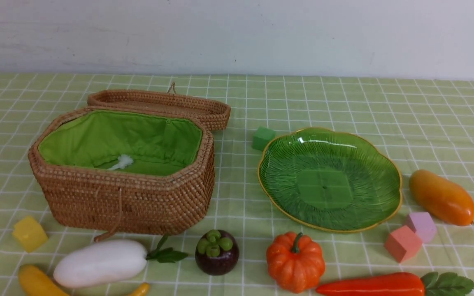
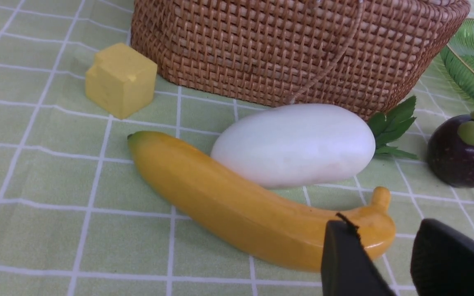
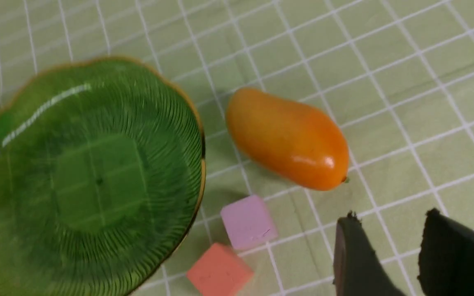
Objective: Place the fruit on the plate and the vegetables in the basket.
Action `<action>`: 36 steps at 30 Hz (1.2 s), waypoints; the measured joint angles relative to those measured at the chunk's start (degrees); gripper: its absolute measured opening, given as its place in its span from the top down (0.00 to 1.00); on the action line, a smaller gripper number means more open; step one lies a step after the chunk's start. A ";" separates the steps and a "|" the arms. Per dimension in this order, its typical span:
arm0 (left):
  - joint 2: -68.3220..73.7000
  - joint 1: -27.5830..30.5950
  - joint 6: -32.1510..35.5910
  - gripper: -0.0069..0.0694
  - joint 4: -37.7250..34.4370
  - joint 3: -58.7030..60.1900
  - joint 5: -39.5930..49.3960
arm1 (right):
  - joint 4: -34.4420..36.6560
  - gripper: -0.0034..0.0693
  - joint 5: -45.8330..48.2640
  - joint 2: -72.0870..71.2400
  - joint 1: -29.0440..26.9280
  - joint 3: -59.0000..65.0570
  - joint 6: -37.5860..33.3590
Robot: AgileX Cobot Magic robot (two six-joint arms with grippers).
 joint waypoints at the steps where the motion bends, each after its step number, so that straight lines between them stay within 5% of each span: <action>1: 0.00 0.00 0.00 0.60 0.00 0.00 0.00 | 0.88 0.61 1.15 2.60 0.00 -2.38 -2.80; 6: 0.00 0.00 0.00 0.60 0.00 0.00 0.00 | 3.98 0.52 5.16 13.30 0.00 -11.54 -12.57; 13: 0.00 0.00 0.00 0.60 0.00 0.00 0.00 | 5.02 0.19 6.40 24.66 0.71 -19.70 -18.62; 17: 0.00 0.00 0.00 0.60 0.00 0.00 0.00 | 5.02 0.06 4.98 30.38 3.40 -22.30 -27.85; 23: 0.00 0.00 0.00 0.60 0.00 0.00 0.00 | 0.19 0.07 3.96 37.95 7.19 -23.40 -41.93; 30: 0.00 0.00 0.00 0.60 0.00 0.00 -0.01 | -9.14 0.12 1.81 43.80 7.31 -23.89 -34.40; 36: 0.00 0.00 0.00 0.60 0.00 0.00 -0.01 | -10.42 0.15 1.18 46.17 7.31 -25.02 -30.61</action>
